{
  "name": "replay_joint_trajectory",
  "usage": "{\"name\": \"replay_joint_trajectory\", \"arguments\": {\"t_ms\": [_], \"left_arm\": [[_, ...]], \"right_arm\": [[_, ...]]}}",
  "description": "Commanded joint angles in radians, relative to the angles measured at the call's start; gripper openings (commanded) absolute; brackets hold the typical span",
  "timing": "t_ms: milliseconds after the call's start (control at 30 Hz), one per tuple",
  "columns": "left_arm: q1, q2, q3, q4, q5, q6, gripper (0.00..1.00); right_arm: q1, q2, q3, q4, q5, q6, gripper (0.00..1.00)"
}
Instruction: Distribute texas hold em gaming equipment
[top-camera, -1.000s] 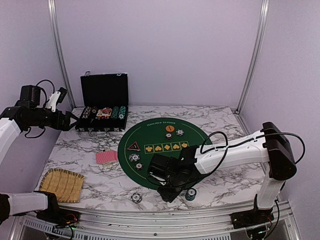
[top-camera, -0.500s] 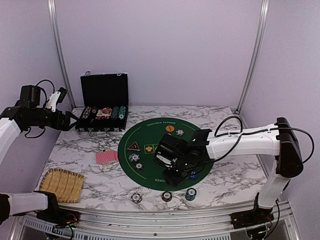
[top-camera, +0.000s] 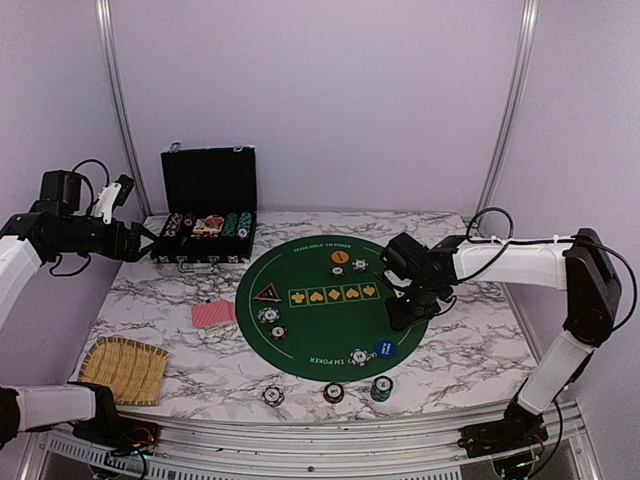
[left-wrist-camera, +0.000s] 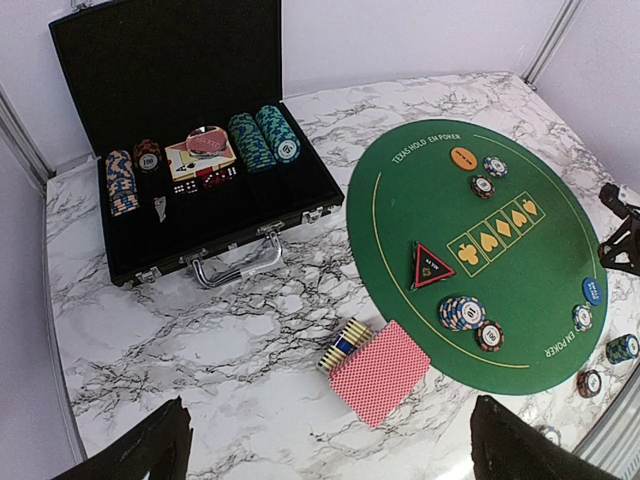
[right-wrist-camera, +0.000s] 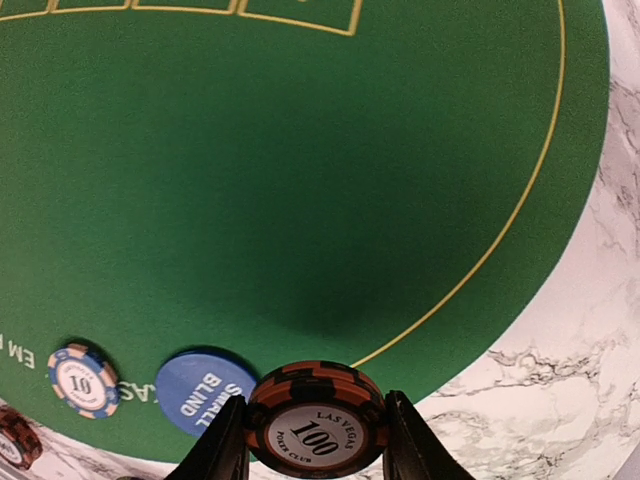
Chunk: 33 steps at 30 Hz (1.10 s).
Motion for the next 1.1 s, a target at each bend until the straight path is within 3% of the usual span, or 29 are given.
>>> {"name": "replay_joint_trajectory", "arguments": {"t_ms": [0, 667, 1067], "left_arm": [[0.003, -0.008, 0.029, -0.028, 0.003, 0.006, 0.99], [0.003, -0.003, 0.037, -0.037, -0.005, 0.011, 0.99], [0.003, -0.015, 0.038, -0.049, -0.015, 0.023, 0.99]], "right_arm": [[-0.052, 0.005, -0.031, 0.07, 0.007, -0.027, 0.36], [-0.089, 0.081, -0.109, 0.162, -0.023, -0.049, 0.4], [-0.091, 0.093, -0.091, 0.146, -0.017, -0.046, 0.63]]}}
